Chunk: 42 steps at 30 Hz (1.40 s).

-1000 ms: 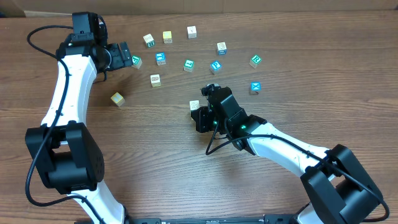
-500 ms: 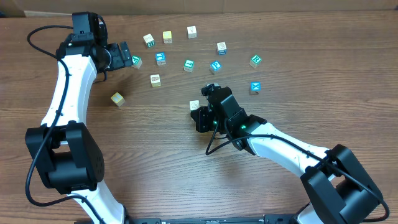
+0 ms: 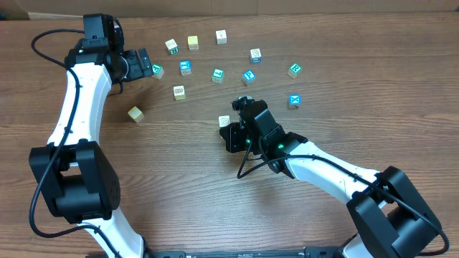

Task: Form a tower
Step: 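Move the open right gripper over the blue X block at upper right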

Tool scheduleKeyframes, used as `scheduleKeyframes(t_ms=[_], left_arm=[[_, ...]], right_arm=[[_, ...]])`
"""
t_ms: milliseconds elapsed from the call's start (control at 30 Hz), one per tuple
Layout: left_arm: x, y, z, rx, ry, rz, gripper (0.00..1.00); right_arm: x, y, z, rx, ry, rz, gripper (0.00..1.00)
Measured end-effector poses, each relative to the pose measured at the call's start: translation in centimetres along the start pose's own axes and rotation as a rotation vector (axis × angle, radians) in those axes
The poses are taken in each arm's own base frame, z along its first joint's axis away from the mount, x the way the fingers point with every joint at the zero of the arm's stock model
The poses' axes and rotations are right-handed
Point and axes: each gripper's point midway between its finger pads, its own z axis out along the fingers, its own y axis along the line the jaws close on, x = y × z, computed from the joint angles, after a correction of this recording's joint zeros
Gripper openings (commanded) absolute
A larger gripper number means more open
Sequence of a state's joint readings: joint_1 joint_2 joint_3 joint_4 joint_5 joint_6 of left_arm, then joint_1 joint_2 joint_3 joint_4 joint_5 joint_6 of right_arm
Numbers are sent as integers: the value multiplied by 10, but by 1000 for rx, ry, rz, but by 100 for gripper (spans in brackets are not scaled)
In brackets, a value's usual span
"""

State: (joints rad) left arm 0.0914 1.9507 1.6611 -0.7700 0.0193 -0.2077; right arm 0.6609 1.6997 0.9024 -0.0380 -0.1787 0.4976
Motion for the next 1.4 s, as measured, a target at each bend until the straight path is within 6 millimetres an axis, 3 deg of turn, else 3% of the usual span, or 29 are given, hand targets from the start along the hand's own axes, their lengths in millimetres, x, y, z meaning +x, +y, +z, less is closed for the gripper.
scheduleKeyframes(t_ms=[200,367,633,867,1033,1267,1400], left_arm=[[0,0,0,0,0,0,100],[0,0,0,0,0,0,100],[0,0,0,0,0,0,100],[0,0,0,0,0,0,99],[0,0,0,0,0,0,100],[0,0,0,0,0,0,100],[0,0,0,0,0,0,100]], right_arm=[[7,2,0,-16,34,4,4],[24,-12,-11,34,116,7,4],[-27,-48,-76,105,-10,103,6],[-23,-120,-102,313,5,241,27],[-27,-149,-115,422,-30,272,43],[-56,-160,-121,467,-157,257,75],[-77,-157,-123,448,-243,235,84]])
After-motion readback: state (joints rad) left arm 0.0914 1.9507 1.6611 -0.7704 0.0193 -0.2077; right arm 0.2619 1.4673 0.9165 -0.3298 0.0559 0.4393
